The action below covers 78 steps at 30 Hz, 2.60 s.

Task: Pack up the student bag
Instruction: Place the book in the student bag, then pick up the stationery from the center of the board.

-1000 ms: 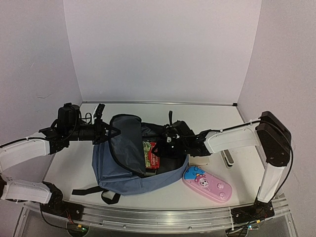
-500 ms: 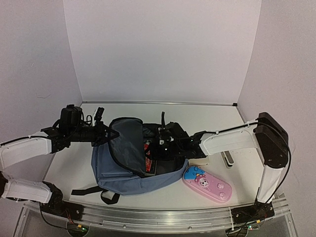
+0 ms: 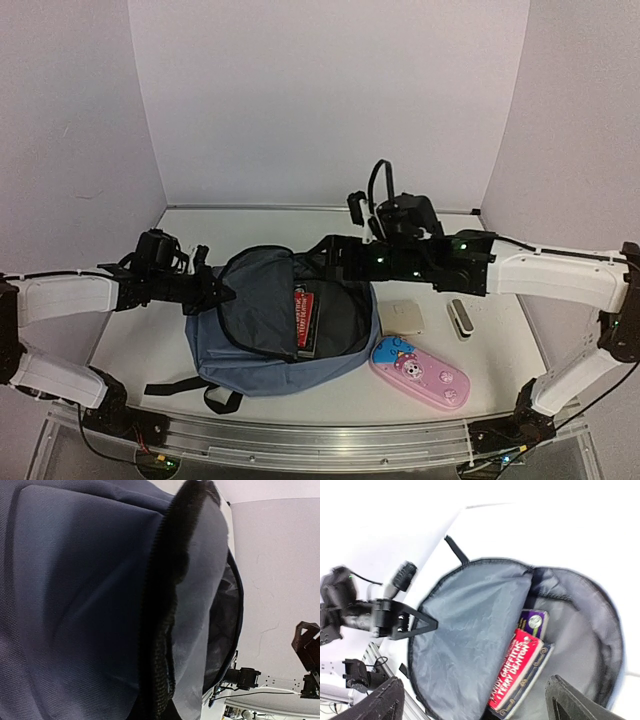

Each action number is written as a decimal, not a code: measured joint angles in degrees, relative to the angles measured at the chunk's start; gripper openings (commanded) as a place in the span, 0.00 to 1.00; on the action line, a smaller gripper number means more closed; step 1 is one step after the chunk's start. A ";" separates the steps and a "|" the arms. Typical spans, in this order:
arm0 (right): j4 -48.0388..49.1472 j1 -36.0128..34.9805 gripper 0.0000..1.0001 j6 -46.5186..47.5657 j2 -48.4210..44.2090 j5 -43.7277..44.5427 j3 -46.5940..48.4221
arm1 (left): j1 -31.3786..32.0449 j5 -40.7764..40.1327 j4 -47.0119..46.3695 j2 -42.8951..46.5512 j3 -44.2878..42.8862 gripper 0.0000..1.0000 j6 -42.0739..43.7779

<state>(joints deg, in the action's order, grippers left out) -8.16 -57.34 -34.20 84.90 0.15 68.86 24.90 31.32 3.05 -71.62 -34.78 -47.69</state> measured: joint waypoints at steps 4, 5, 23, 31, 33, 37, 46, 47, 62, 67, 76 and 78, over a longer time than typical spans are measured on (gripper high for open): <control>-3.07 3.93 0.98 0.11 -4.45 -1.97 -3.09 | -2.24 0.70 0.06 -2.55 0.38 0.00 -0.18; -3.71 5.45 0.98 -0.13 -5.47 -2.67 -4.67 | -2.71 0.97 0.05 -3.03 0.39 0.00 -0.14; -14.77 12.81 0.97 -13.14 -24.72 -5.49 -27.00 | -13.02 7.07 1.12 -8.98 -1.79 0.24 4.69; -18.93 4.94 0.96 -19.02 -23.93 -6.30 -30.13 | -13.24 6.11 6.01 -5.06 -4.32 0.77 6.42; -19.51 -0.01 0.98 -20.83 -21.55 -4.85 -29.82 | -13.27 5.35 7.72 -2.84 -5.64 0.85 7.09; -23.10 -8.09 0.98 -23.76 -16.20 0.84 -27.88 | -13.30 3.16 12.13 2.45 -8.34 0.91 7.78; -33.99 -20.35 0.98 -27.23 1.10 13.87 -17.74 | -13.33 0.97 21.50 7.70 -17.18 0.94 11.64; -35.26 -21.14 0.98 -27.63 3.08 15.05 -16.98 | -13.33 1.00 21.89 7.81 -17.53 0.95 11.87; -46.07 -22.60 0.81 -29.88 17.73 25.97 -12.95 | -13.33 1.91 24.06 7.89 -17.71 0.96 12.27; -47.65 -22.64 0.62 -29.89 20.80 29.08 -11.42 | -13.33 2.07 24.31 8.08 -17.71 0.96 12.29; -51.34 -22.81 0.04 -28.16 23.67 35.29 -10.24 | -13.35 2.95 24.60 8.25 -17.71 0.96 12.94; -52.40 -22.76 0.00 -27.75 23.64 35.98 -9.65 | -13.35 4.16 24.52 8.25 -17.71 0.98 13.89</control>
<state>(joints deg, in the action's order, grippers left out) -60.56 -80.10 -61.95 108.54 36.13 59.21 11.55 35.47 27.57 -63.37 -52.49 -33.80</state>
